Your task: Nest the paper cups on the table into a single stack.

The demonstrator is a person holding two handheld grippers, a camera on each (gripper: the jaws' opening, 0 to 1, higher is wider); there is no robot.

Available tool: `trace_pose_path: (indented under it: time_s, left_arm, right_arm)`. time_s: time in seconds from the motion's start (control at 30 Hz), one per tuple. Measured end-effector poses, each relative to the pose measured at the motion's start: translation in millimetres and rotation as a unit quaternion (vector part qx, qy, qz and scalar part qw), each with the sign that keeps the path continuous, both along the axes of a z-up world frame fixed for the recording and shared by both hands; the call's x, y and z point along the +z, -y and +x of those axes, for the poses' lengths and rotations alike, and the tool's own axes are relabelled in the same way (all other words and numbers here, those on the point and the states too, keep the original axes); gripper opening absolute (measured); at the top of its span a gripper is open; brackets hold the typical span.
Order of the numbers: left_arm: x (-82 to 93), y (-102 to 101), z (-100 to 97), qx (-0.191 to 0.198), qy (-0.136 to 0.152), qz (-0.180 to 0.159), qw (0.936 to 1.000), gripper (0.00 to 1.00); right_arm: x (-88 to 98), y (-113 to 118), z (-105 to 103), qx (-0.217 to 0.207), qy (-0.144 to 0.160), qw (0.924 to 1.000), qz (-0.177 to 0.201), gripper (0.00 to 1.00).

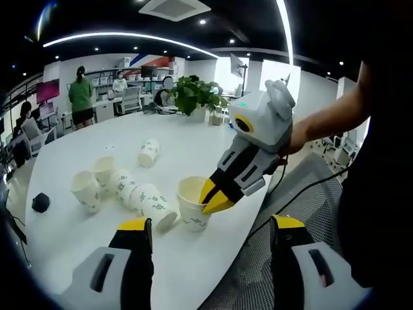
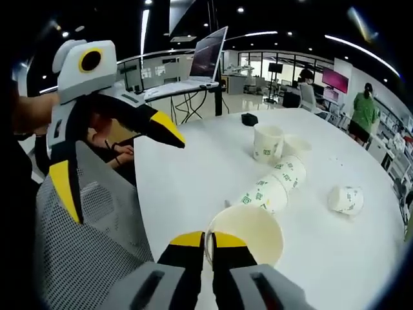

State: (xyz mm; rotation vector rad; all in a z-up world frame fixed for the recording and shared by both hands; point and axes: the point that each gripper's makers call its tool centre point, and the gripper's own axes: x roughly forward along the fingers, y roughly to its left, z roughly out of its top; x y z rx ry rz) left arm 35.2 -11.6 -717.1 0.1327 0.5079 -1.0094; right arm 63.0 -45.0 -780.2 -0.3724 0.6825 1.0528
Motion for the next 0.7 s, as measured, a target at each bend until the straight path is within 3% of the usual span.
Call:
trace_pose_path:
  time_s: [0.7]
  left_arm:
    - [-7.3,0.1,0.0,0.002,-0.006,0.005,1.0,0.74]
  right_arm:
    - [-5.7,-2.5,-1.1,-0.007,-0.024,0.9996,0.015,0.02]
